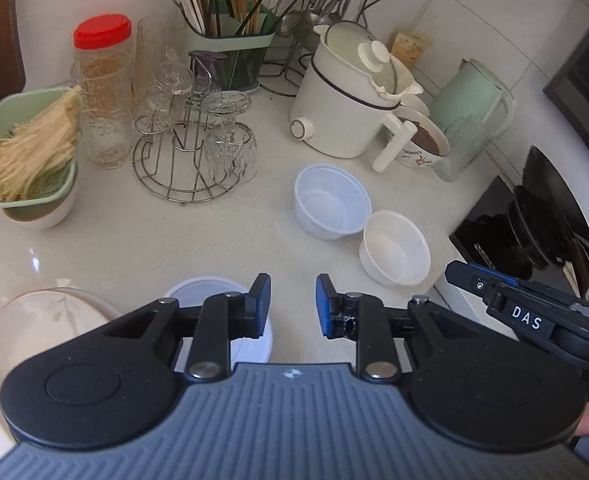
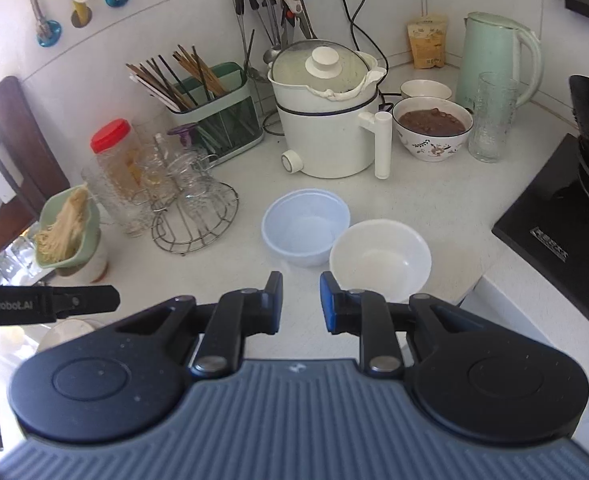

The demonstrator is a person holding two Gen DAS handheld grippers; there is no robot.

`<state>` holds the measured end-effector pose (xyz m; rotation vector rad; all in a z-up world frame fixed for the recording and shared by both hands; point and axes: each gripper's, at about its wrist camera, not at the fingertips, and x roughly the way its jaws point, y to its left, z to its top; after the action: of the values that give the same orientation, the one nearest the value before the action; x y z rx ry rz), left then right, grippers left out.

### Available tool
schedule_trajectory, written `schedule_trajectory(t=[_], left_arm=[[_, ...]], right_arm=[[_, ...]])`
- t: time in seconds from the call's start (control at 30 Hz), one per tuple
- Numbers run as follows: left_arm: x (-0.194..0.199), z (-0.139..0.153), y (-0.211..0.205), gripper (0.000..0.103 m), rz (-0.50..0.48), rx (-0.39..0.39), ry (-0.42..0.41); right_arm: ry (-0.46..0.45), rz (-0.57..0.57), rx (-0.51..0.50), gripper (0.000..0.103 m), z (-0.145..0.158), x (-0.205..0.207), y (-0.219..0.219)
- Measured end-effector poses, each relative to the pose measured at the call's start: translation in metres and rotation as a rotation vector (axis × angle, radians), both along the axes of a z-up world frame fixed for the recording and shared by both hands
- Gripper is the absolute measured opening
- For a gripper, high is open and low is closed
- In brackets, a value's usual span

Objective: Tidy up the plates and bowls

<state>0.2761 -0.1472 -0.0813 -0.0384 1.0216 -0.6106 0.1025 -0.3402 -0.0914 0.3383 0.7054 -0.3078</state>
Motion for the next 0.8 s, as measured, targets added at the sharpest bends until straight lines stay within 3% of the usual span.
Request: schedule_trajectory(t=[0.33, 0.8], left_arm=[[0.053, -0.034, -0.058, 0.037, 0.044, 0.054, 0.087], [0.122, -0.086, -0.085, 0.038, 0.12, 0.051, 0.224]], right_arm=[[0.084, 0.042, 0.036, 0.024, -0.02, 0.051, -0.057], [0.186, 0.108, 0.082, 0.024, -0.06, 0.125, -0.092]])
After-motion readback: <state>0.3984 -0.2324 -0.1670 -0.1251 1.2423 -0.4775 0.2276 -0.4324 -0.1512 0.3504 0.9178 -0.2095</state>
